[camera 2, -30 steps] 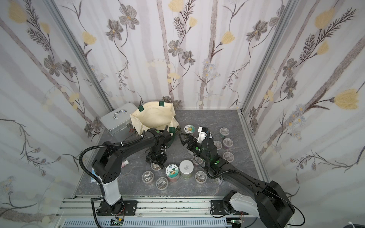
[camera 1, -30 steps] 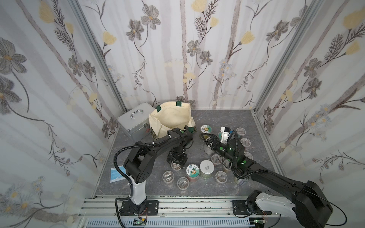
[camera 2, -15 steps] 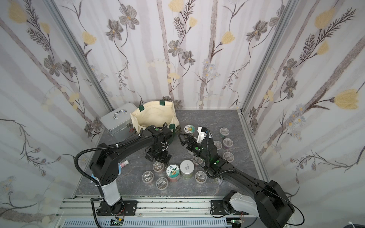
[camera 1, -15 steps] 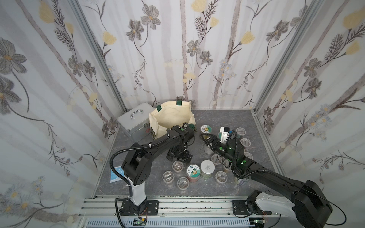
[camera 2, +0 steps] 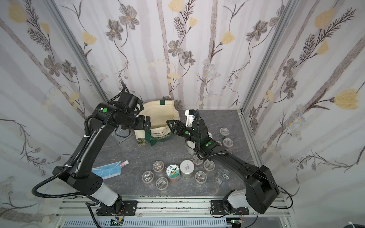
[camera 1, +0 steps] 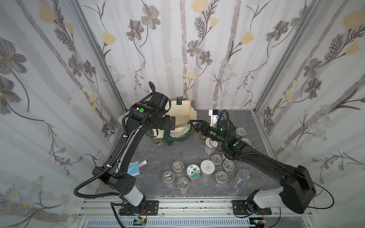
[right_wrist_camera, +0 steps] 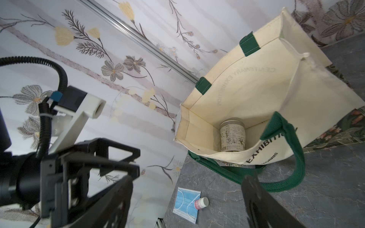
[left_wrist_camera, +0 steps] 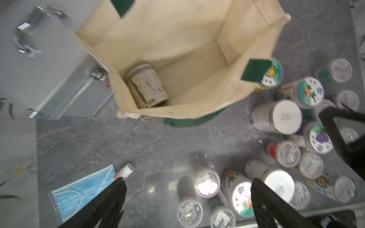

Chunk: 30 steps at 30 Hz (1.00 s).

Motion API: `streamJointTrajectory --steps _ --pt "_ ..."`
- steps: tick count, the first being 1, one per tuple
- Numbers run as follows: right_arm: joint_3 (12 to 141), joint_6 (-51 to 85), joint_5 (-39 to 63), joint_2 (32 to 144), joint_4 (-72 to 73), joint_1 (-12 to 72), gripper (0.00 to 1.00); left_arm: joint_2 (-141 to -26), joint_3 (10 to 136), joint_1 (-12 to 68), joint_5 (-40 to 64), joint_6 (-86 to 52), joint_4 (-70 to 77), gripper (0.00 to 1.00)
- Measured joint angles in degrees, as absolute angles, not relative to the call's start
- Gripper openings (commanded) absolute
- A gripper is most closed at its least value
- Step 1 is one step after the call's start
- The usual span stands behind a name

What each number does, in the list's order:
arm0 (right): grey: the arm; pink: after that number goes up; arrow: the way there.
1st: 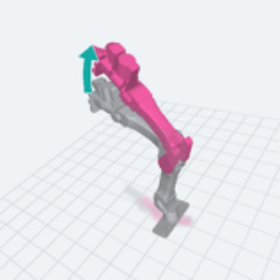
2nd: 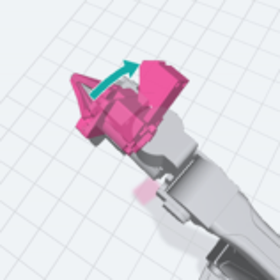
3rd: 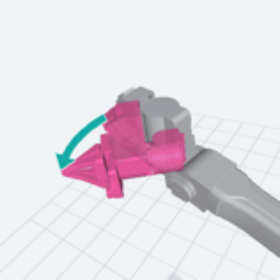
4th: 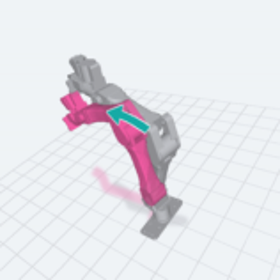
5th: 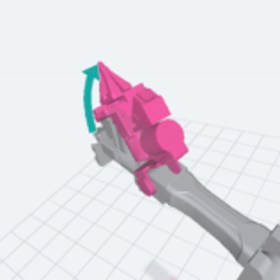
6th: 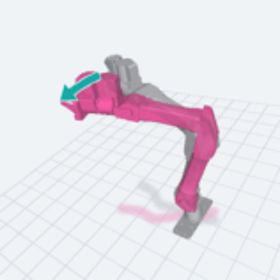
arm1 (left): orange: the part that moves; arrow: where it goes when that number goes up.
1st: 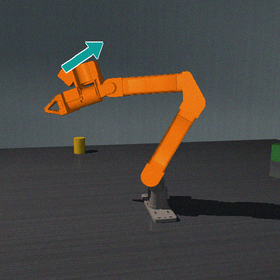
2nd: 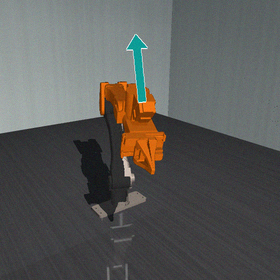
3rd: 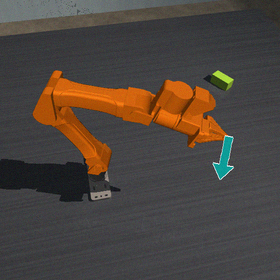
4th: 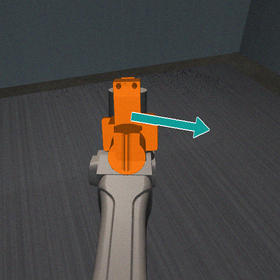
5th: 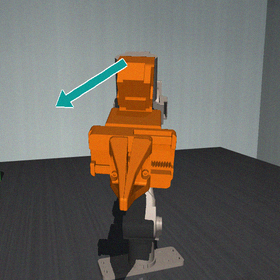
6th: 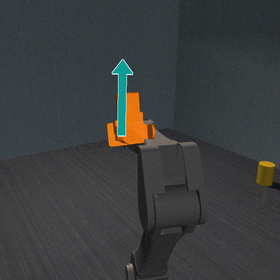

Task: Take out the seed jars from the canvas bag
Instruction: Adjust the canvas bag at the center of the board.

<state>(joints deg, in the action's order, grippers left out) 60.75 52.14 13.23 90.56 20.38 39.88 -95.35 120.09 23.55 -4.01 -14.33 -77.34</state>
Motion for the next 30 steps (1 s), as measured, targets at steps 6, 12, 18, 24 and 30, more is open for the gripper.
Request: streamJointTrajectory --steps 6,12,18,24,30 --pt "65.8 49.9 16.3 94.9 16.7 41.0 0.83 -115.3 139.9 13.3 -6.2 -8.8 -76.3 1.0" --pt "67.4 48.8 19.0 96.6 13.3 41.3 0.81 -131.3 152.9 8.7 -1.6 -4.9 -76.7 0.99" --pt "72.4 46.3 20.8 99.1 8.7 41.3 0.79 -137.1 154.9 9.0 5.2 -1.7 -76.3 0.69" --pt "80.5 44.0 21.3 104.1 4.3 41.3 0.76 -137.2 154.9 11.2 7.0 0.0 -76.4 0.29" --pt "89.3 42.2 20.9 111.0 1.9 41.7 0.72 -128.6 145.4 15.8 1.6 2.2 -72.6 0.11"
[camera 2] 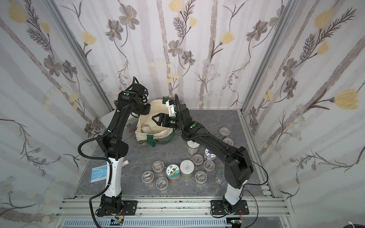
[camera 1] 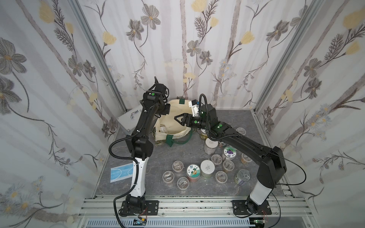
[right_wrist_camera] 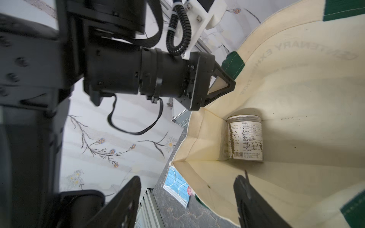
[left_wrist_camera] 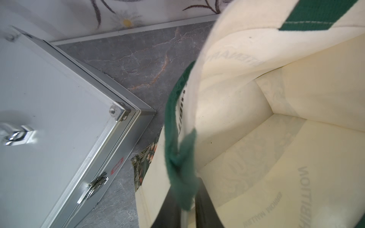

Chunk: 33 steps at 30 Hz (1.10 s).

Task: Take out the seed jars from the canvas bag
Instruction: Adjust the canvas bag at the center of the board.

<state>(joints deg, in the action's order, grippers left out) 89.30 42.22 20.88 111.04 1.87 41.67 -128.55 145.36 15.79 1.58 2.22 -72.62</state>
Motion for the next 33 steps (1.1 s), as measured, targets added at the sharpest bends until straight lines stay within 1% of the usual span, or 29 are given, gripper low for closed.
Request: streamJointTrajectory --steps 2,4,7,10,16,23,24,25,29,33 --pt "91.2 41.5 20.7 113.4 0.8 42.2 0.7 -121.7 134.1 17.7 -0.9 3.6 -66.8 0.05" --pt "92.0 40.6 20.0 115.5 0.1 43.0 0.66 -115.7 123.8 19.0 -2.8 4.6 -60.5 0.01" --pt "91.4 39.5 17.7 117.7 -1.9 44.5 0.61 -107.2 110.1 19.5 -5.0 5.2 -51.0 0.0" --pt "87.4 39.2 15.2 118.6 -2.0 46.7 0.55 -100.3 99.2 20.4 -7.3 5.9 -41.9 0.0" --pt "81.4 39.5 13.1 121.1 -1.0 49.0 0.5 -91.4 84.0 24.1 -10.3 7.7 -28.4 0.0" --pt "77.4 40.5 10.7 121.9 2.6 49.6 0.49 -82.5 71.9 25.9 -12.0 9.0 -17.7 0.0" --pt "76.5 41.0 10.2 121.7 3.4 49.6 0.51 -81.3 70.5 26.0 -12.0 9.0 -16.7 0.0" --pt "75.7 41.1 9.6 121.5 4.1 49.5 0.54 -80.1 69.1 26.0 -12.0 9.0 -15.9 0.0" --pt "74.4 41.4 8.8 121.0 8.6 49.2 0.73 -76.4 64.8 26.0 -11.7 8.7 -13.1 0.0" --pt "77.3 39.4 8.5 122.4 12.5 48.7 0.86 -75.3 63.4 26.1 -10.6 8.6 -12.2 0.0"
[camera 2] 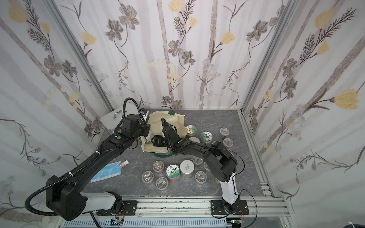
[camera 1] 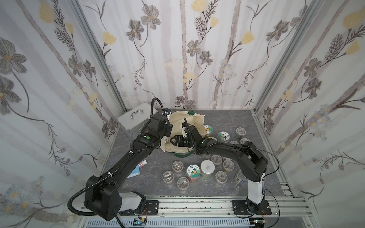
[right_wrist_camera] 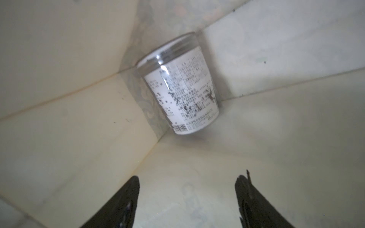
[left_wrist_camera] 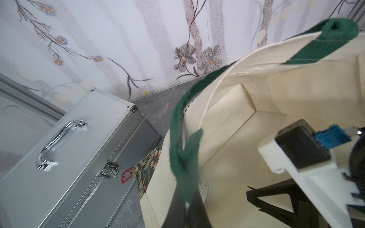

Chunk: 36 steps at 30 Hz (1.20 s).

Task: Take out the seed jars from the canvas bag
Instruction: Adjust the canvas bag at the center of the board, then pick up the seed jar from the canvas bag.

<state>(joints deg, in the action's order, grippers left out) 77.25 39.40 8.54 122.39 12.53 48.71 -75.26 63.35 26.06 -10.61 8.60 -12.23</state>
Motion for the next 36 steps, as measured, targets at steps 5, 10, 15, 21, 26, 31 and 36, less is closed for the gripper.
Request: streamJointTrajectory --steps 5,10,15,21,26,31,36 --pt "85.5 34.3 8.7 128.6 14.5 48.2 0.95 -75.4 63.3 26.0 -9.1 8.5 -12.2 0.0" --pt "92.9 29.5 8.7 134.9 14.6 48.2 1.0 -76.4 64.2 26.0 -6.8 7.5 -12.3 0.0" --pt "98.7 26.9 7.6 140.6 14.2 48.2 1.0 -76.9 66.0 25.8 -4.3 7.2 -13.5 0.0" --pt "105.5 26.5 6.7 145.8 13.5 48.8 1.0 -77.3 67.9 25.0 -1.7 6.0 -15.2 0.0" --pt "110.5 27.4 4.8 149.4 12.2 49.1 0.97 -77.3 68.0 24.4 -0.4 5.7 -15.6 0.0" --pt "111.9 27.8 3.8 150.7 9.6 48.9 0.78 -76.9 68.0 24.2 0.7 5.4 -16.5 0.0" --pt "109.0 28.9 3.7 148.2 8.8 48.3 0.63 -75.4 66.7 23.8 1.3 5.4 -16.5 0.0"
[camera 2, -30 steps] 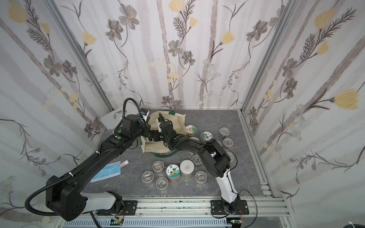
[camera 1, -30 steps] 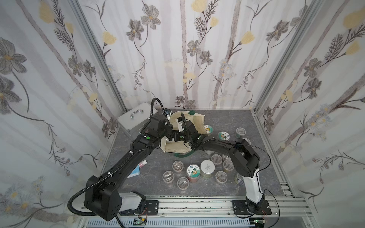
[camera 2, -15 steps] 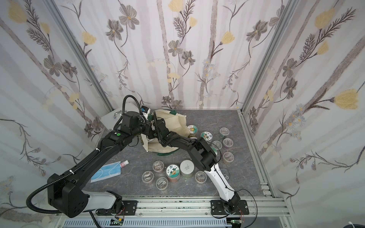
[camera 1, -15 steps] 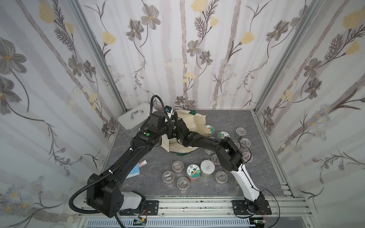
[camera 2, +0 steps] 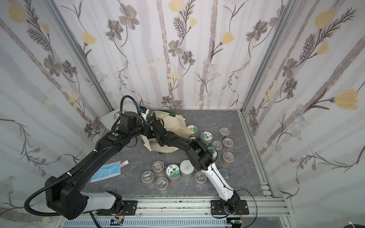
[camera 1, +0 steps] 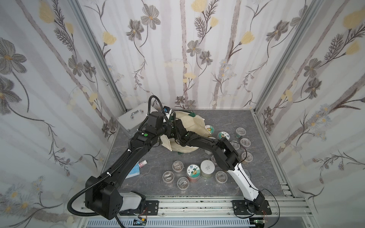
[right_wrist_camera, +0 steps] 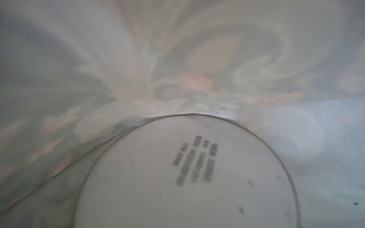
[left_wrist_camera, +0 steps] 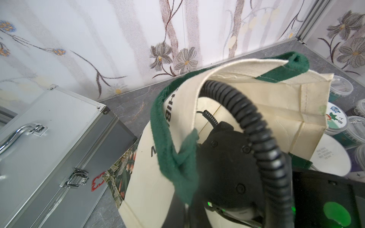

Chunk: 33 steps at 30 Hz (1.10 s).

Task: Take out the seed jars from the canvas bag
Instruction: Pick up the seed jar from the canvas bag, then place the canvas bag at the center of the board.

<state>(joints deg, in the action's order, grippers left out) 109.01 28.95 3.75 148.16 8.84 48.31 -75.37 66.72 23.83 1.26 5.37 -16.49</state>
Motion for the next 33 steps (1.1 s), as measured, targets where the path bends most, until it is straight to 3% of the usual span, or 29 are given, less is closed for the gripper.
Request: streamJointTrajectory --steps 9,18,25,33 --pt "96.2 29.6 3.3 134.0 10.9 47.0 0.6 -72.6 62.6 22.9 -2.0 5.4 -15.2 0.0" --pt "80.7 35.6 10.7 117.1 22.8 44.9 0.59 -71.7 63.0 21.7 -4.7 3.8 -15.1 0.0" --pt "66.4 43.7 18.2 102.2 28.8 39.3 0.59 -77.4 75.5 20.0 -4.5 -3.8 -24.4 0.0" --pt "61.0 47.5 21.6 89.0 28.8 35.1 0.59 -88.2 94.5 18.1 1.5 -20.7 -39.3 0.0"
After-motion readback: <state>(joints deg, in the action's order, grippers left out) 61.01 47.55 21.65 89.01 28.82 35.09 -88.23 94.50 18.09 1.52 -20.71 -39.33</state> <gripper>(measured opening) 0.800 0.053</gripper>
